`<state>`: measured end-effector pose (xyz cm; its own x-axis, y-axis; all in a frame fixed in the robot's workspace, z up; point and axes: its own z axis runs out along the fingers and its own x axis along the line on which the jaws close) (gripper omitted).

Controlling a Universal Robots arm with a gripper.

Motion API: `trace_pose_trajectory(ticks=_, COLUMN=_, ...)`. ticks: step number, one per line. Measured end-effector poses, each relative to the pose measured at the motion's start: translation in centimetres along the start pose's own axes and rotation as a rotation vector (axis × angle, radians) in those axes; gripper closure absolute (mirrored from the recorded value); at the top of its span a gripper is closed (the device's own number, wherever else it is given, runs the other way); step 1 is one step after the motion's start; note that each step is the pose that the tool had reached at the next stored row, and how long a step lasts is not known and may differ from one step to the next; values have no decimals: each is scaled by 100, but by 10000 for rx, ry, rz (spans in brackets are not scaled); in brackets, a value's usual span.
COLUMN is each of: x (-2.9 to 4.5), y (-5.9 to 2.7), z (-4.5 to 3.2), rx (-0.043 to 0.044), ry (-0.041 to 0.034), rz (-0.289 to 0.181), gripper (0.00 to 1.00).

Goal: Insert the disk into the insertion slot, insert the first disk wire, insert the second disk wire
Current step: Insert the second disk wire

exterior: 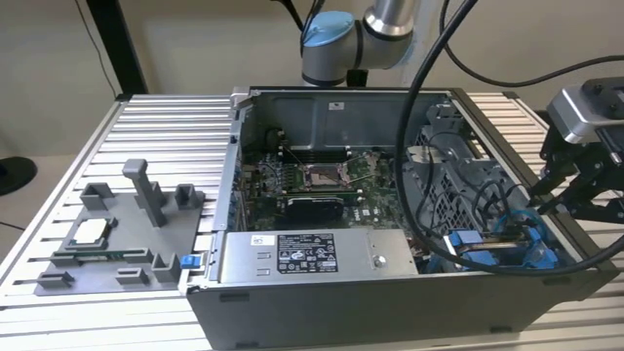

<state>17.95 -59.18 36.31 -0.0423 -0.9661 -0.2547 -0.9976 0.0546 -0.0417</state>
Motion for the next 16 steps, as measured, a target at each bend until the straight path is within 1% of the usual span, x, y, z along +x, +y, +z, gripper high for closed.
trace_pose_trajectory(ticks=4, x=44, y=-3, z=2, rx=-32, ry=-313, rz=23, gripper=0)
trace_pose_trajectory(ticks=6, x=68, y=-4, z=5, rx=-36, ry=-438, rz=36, gripper=0)
trace_pose_trajectory(ticks=9, x=91, y=-4, z=17, rx=-35, ry=-667, rz=86, gripper=0)
trace_pose_trajectory(ticks=10, x=94, y=-4, z=22, rx=-29, ry=-729, rz=118, gripper=0)
trace_pose_trajectory(ticks=11, x=98, y=-3, z=29, rx=-22, ry=-788, rz=156, gripper=0)
trace_pose_trajectory(ticks=13, x=107, y=-3, z=40, rx=-3, ry=-872, rz=237, gripper=0)
trace_pose_trajectory(ticks=16, x=114, y=-3, z=63, rx=24, ry=-953, rz=341, gripper=0)
